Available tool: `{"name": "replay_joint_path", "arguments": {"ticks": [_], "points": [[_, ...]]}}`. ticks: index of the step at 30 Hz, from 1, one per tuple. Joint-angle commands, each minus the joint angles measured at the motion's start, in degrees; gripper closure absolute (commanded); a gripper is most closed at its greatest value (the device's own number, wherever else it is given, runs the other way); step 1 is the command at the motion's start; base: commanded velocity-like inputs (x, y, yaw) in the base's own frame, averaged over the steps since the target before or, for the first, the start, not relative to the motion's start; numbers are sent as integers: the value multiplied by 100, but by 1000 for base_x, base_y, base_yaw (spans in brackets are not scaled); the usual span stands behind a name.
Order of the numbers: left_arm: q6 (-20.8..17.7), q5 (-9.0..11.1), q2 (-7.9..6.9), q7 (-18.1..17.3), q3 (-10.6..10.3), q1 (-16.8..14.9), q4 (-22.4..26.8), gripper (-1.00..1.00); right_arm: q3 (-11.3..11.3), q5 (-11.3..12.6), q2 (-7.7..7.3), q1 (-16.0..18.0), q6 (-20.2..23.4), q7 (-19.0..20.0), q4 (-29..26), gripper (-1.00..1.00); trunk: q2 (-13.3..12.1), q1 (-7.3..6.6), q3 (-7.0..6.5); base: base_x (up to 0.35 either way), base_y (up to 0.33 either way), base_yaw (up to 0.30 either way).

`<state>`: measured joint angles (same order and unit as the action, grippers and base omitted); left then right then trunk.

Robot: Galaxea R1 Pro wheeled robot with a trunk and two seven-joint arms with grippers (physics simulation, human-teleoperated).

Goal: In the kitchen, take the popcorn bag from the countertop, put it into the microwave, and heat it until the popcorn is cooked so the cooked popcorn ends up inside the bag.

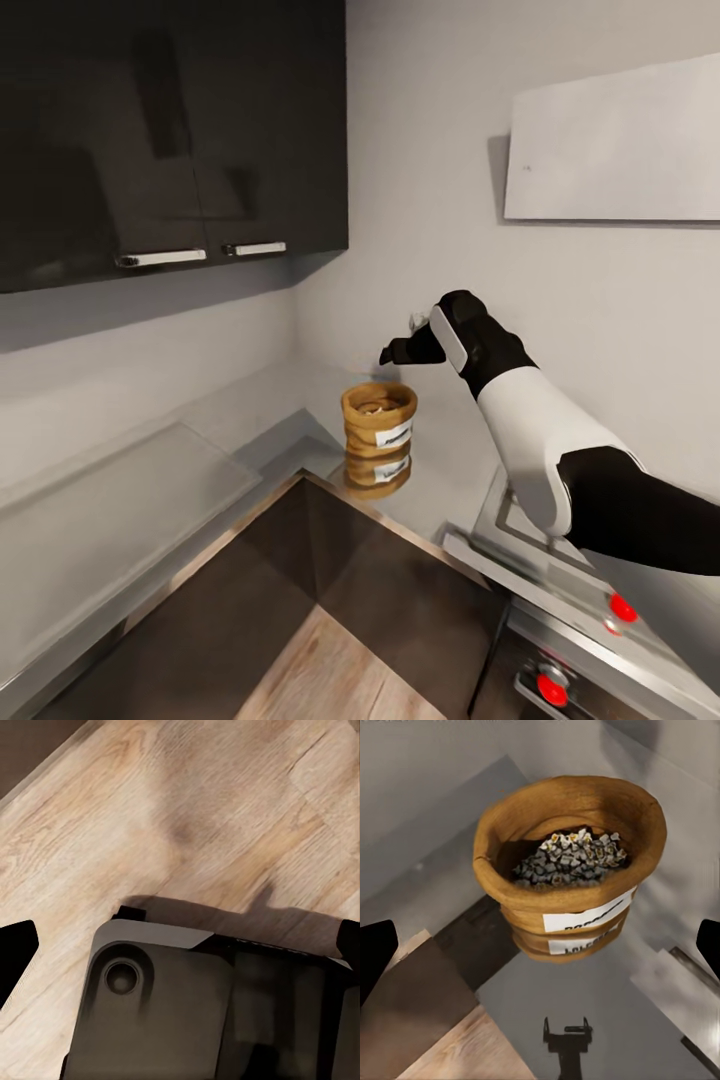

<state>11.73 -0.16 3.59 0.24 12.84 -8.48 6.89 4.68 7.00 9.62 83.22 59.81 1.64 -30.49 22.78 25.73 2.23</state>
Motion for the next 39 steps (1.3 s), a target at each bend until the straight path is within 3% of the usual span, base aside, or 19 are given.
{"name": "replay_joint_path", "arguments": {"ticks": [1, 7, 10, 13, 15, 16, 22, 24, 25, 27, 30, 31, 34, 39], "points": [[18, -2, 2, 2, 17, -5, -4, -100, 23, 29, -4, 4, 19, -7, -2, -100, 13, 5, 13, 96, 54, 0], [14, -2, 2, 2, 17, -5, -4, -100, -110, 38, -13, -6, 19, -35, 7, -100, 13, 5, 13, 14, 8, 0], [20, -1, 2, 2, 17, -3, -4, -100, -856, 39, -14, -55, 19, -562, 3, -100, 13, 5, 13, 157, 133, 0], [19, -7, 2, 2, 17, 0, -4, -100, -1861, 39, -13, -86, 19, -1266, 0, -100, 13, 5, 13, 144, 126, 0], [16, -8, 2, 2, 17, -2, -4, -100, -2801, 42, 8, -93, 19, -1803, -1, -100, 13, 5, 13, 32, 28, 0], [16, -9, 2, 2, 17, -1, -4, -100, -3039, 44, 29, -94, -12, -1996, 0, -100, 13, 5, 13, 10, 8, 0], [16, -7, 2, 2, 17, -4, -4, -100, -3440, 62, 38, -132, -505, -2539, 7, -100, 13, 5, 13, 2, 2, 0], [19, -8, 2, 2, 17, -5, -4, -100, -3926, 61, 38, -137, -699, -2940, 8, -100, 13, 5, 13, 0, 0, 0], [18, -8, 2, 2, 17, -4, -4, -100, -4398, 58, 38, -138, -962, -3403, 9, -100, 13, 5, 13, 0, 0, 0], [17, -8, 2, 2, 17, -3, -4, -100, -4737, 57, 38, -139, -1315, -3929, 32, -100, 13, 5, 13, 0, 0, 0], [18, -6, 2, 2, 17, -3, -4, -100, -4987, 70, 38, -109, -2297, -4993, 688, -100, 13, 5, 13, 0, 0, 0], [18, -6, 2, 2, 17, -4, -4, -100, -5003, 71, 38, -96, -2490, -5139, 848, -100, 13, 5, 13, 0, 0, 0], [16, -6, 2, 2, 17, -5, -4, -100, -5024, 73, 38, -68, -2871, -5346, 1255, -100, 13, 5, 13, 0, 0, 0], [17, -6, 2, 2, 17, -4, -4, -100, -5029, 74, 38, -73, -2990, -5366, 1485, -100, 13, 5, 13, 0, 0, 0]]}}
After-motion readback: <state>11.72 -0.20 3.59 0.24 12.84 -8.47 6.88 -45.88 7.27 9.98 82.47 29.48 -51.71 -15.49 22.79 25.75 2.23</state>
